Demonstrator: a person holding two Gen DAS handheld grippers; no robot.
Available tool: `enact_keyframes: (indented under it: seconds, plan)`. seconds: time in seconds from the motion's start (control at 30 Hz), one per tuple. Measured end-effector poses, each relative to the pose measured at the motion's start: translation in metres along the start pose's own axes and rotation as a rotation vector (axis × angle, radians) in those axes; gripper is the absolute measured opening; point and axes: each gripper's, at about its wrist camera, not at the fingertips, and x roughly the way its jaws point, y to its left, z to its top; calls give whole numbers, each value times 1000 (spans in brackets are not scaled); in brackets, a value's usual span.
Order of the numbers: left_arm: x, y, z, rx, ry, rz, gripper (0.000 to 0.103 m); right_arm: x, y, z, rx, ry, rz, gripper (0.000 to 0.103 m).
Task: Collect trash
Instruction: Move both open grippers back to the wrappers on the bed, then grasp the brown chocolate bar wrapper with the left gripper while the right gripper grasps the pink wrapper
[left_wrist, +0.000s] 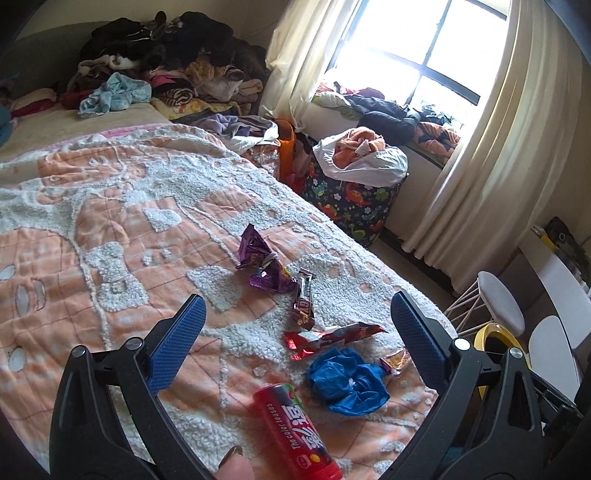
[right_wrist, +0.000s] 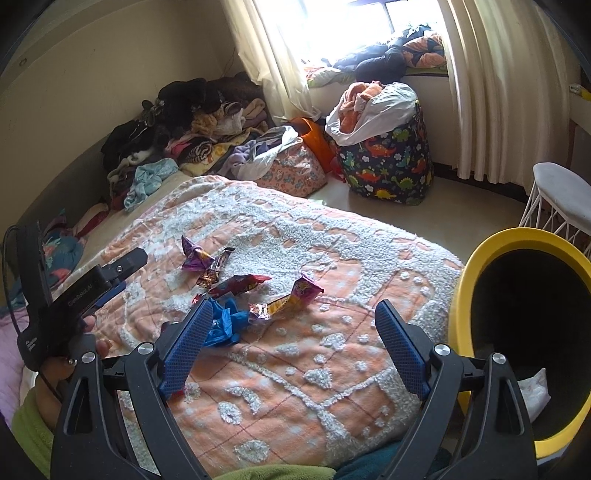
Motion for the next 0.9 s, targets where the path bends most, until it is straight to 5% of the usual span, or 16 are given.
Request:
enact_keyframes:
  seconds: [0.2,0.63,0.8,0.9]
  plan:
    - [10,22,0,-50,39,15,92,26,-2,2,14,33,-18,87]
    - [57,16,-6,-42,203,-82,61,94,-11,2,103,140,-25,82]
    - [78,15,-3,-60,265,-92,49,119,-16,2,138,189,8,70]
    - [91,16,0,-75,296,-97,48,126,-20,3,138,197,18,51]
